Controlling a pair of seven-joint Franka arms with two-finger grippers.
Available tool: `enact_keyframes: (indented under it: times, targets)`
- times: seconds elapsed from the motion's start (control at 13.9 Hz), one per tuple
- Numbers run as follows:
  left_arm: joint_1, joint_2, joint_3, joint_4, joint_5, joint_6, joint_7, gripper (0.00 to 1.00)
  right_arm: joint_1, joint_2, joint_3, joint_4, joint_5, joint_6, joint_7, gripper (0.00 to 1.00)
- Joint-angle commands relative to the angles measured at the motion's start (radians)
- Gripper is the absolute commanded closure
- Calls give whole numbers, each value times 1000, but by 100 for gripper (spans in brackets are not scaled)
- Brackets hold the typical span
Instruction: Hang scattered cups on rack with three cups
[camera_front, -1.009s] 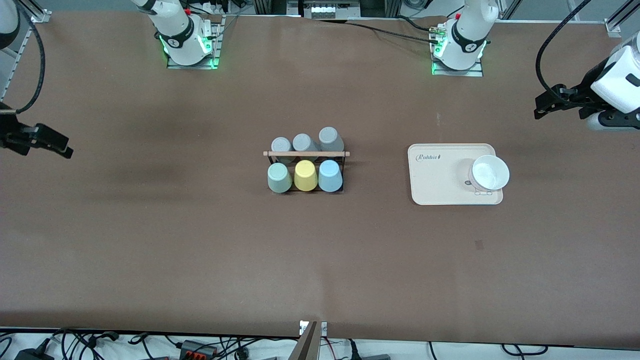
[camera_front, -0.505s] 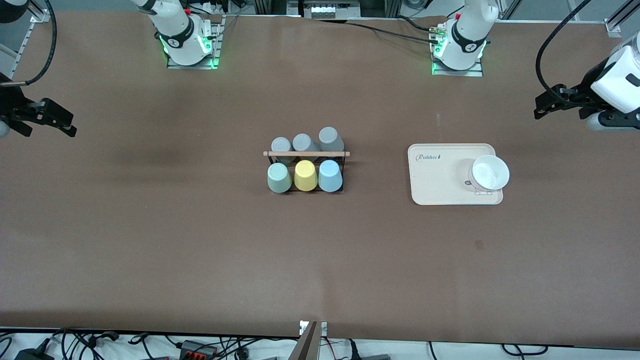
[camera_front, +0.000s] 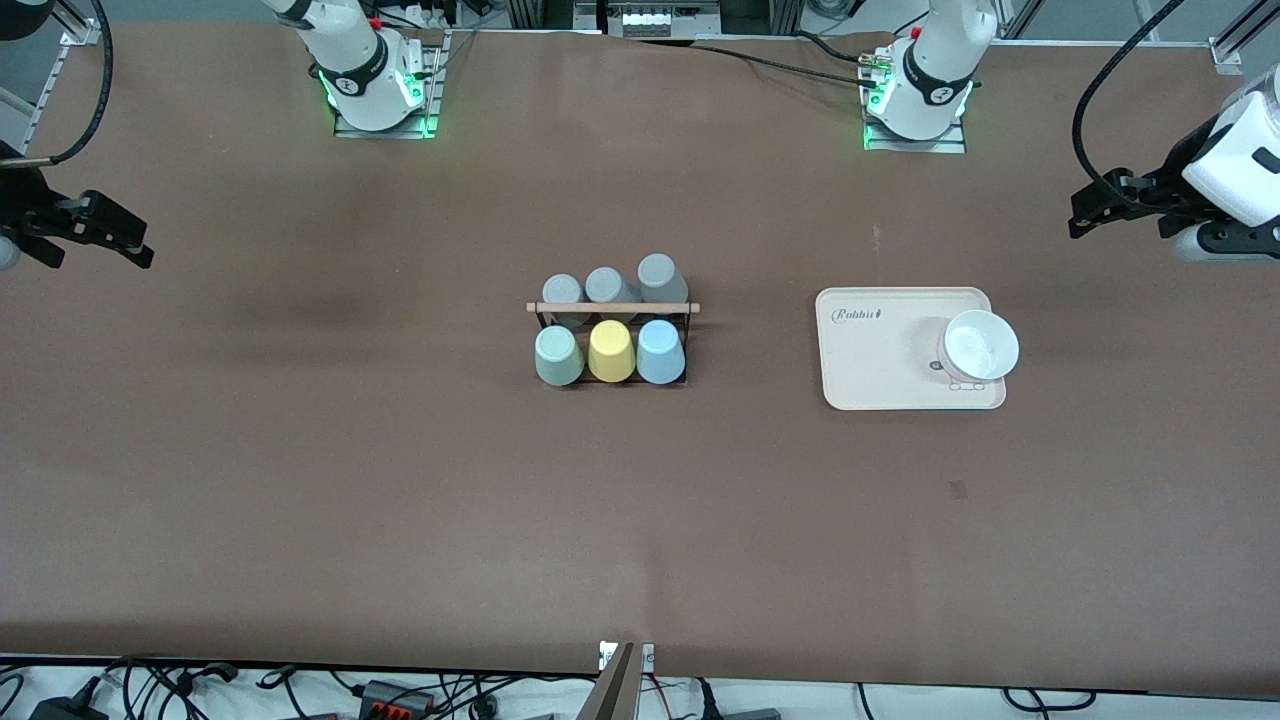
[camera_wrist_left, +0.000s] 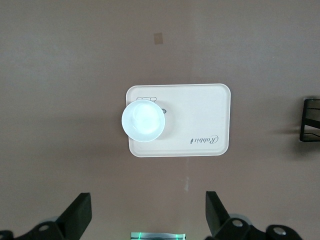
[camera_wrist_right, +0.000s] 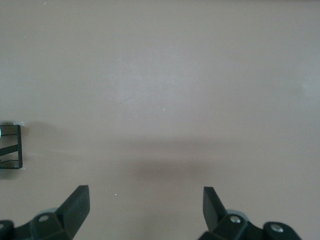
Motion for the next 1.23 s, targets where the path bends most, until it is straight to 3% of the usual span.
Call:
enact_keyframes:
  times: [0.0, 0.94, 1.15]
  targets:
    - [1, 12, -1, 29, 20, -18, 8, 0, -5, -20, 11, -9, -12, -4, -17, 0]
    - [4, 14, -1, 29, 19, -13, 8, 0, -16, -18, 14, -8, -4, 2, -10, 0]
    - [1, 14, -1, 29, 20, -12, 8, 0, -59, -18, 63, -8, -2, 4, -10, 0]
